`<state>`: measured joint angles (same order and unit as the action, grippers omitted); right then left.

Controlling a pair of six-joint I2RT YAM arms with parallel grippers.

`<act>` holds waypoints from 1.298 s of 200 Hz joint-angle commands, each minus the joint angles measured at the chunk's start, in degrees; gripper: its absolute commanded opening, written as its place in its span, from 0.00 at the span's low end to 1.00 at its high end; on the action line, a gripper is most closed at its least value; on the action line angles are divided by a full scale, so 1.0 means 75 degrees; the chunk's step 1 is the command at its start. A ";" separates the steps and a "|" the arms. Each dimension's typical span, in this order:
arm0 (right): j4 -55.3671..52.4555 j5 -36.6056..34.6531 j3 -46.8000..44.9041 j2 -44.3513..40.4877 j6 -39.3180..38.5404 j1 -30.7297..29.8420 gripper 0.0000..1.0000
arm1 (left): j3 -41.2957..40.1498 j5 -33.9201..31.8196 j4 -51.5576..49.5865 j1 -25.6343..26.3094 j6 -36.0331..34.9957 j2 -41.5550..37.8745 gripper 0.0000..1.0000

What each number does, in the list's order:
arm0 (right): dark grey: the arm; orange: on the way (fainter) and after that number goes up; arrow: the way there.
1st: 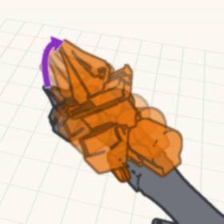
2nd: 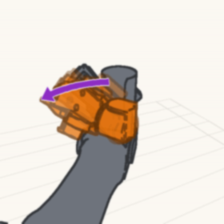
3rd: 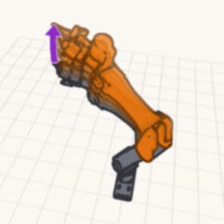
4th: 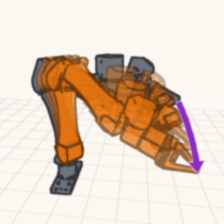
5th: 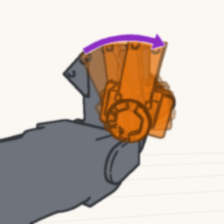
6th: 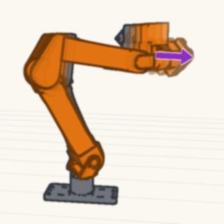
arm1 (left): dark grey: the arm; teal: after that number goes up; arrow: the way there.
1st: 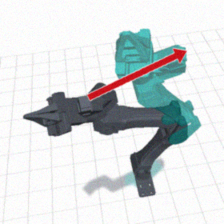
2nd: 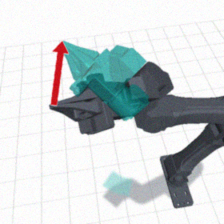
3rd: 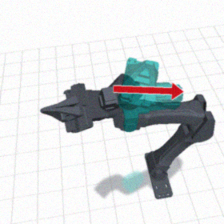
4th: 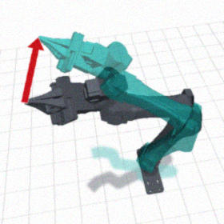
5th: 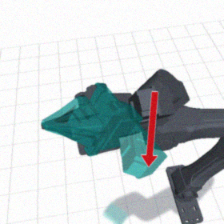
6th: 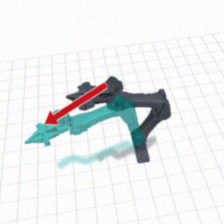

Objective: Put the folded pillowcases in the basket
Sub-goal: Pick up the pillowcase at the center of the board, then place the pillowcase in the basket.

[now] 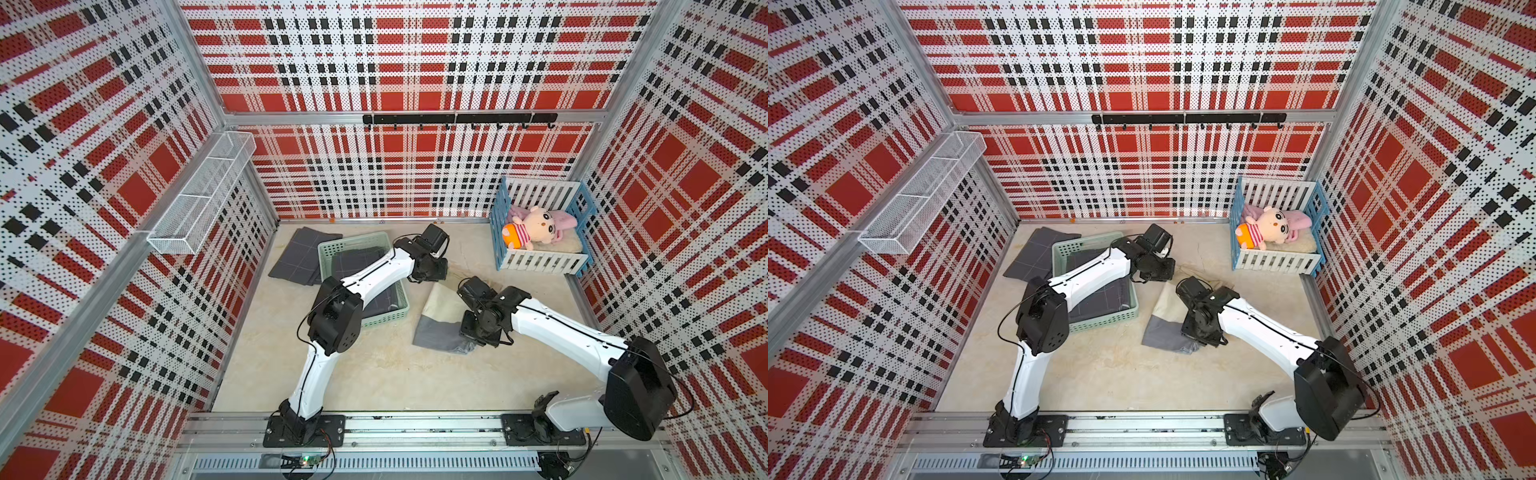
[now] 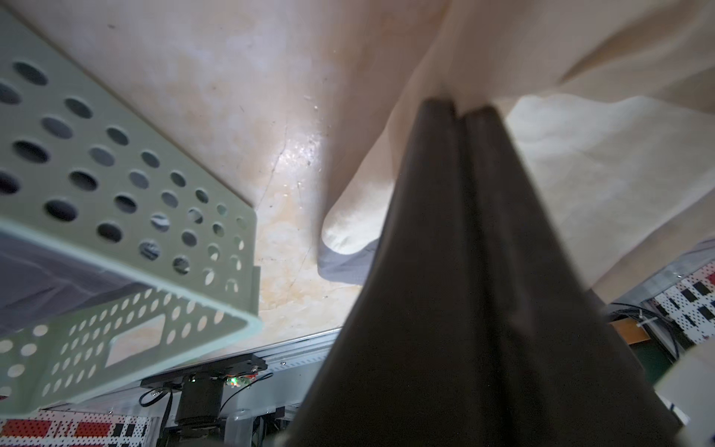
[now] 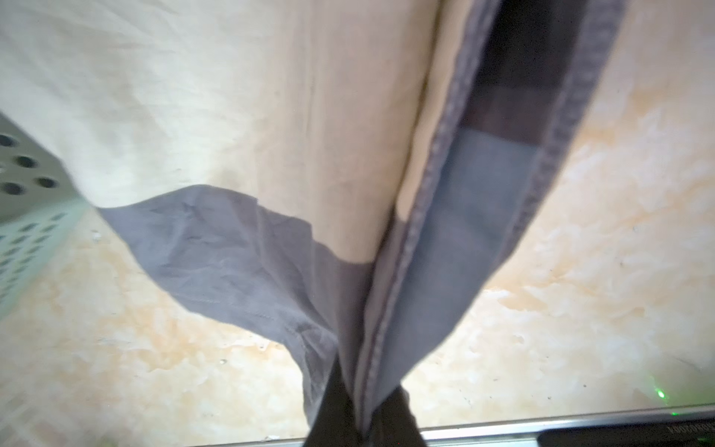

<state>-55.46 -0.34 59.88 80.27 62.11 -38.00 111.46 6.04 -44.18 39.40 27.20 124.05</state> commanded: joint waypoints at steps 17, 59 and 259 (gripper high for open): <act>-0.0718 -0.0467 0.2077 0.0469 -0.0667 -0.0116 0.00 | 0.0204 0.0089 0.0137 -0.0605 0.0196 -0.0909 0.00; -0.1440 -0.0614 0.4816 0.1677 -0.1590 -0.0161 0.00 | 0.0251 0.0739 0.0131 -0.1550 0.0340 -0.1542 0.00; 0.0546 0.2434 0.8342 0.6239 -0.2746 -0.0444 0.00 | -0.2914 -0.0024 0.0945 -0.4842 -0.0111 -0.2745 0.00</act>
<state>-54.63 17.41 122.80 126.69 43.31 -41.50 90.76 7.64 -40.36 3.60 28.23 99.35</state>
